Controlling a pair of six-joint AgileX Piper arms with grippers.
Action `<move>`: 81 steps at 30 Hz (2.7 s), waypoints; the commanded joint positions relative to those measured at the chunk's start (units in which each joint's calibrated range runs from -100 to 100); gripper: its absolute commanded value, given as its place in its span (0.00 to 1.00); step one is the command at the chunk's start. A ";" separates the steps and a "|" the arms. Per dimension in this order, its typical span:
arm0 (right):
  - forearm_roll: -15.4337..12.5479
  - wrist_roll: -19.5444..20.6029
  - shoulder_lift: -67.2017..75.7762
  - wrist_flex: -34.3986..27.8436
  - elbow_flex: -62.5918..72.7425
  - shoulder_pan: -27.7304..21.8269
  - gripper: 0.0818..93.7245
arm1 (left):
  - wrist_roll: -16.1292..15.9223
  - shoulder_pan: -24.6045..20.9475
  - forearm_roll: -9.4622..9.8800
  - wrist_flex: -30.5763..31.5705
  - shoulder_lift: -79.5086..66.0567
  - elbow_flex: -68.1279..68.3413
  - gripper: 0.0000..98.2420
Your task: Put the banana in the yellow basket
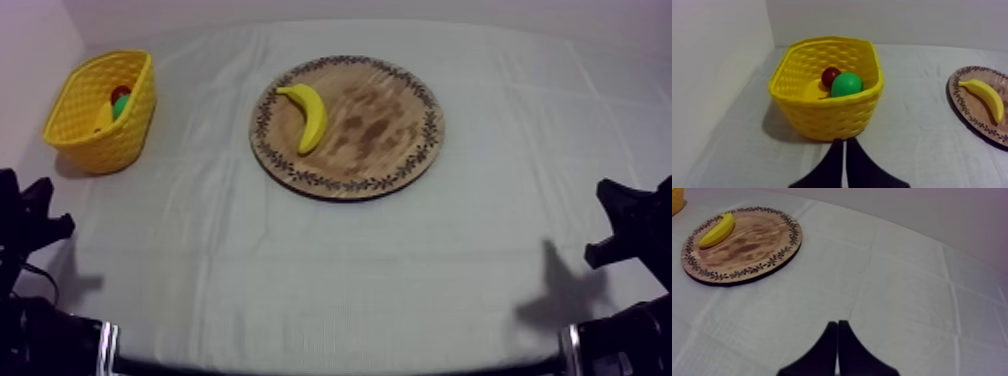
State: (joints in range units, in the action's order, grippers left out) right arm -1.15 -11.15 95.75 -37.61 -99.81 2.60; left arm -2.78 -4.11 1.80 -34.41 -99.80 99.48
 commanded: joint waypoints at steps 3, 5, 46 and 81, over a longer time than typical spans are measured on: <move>0.00 -0.06 0.00 -0.06 0.03 0.00 0.00 | 0.08 0.02 0.03 -0.51 -0.03 -0.15 0.00; 0.00 -0.06 0.00 -0.06 0.03 0.00 0.00 | 0.11 0.02 0.05 -0.55 -0.03 -0.15 0.00; 0.00 -0.06 0.00 -0.06 0.03 0.00 0.00 | 13.17 13.92 15.56 -12.33 54.65 -64.04 0.00; 0.00 -0.06 0.00 -0.06 0.03 0.00 0.00 | 14.48 27.58 8.96 -30.85 112.67 -113.24 0.00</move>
State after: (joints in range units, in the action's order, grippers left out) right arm -1.15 -11.21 95.75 -37.66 -99.81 2.60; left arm 10.57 23.36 10.75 -65.10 9.70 -12.24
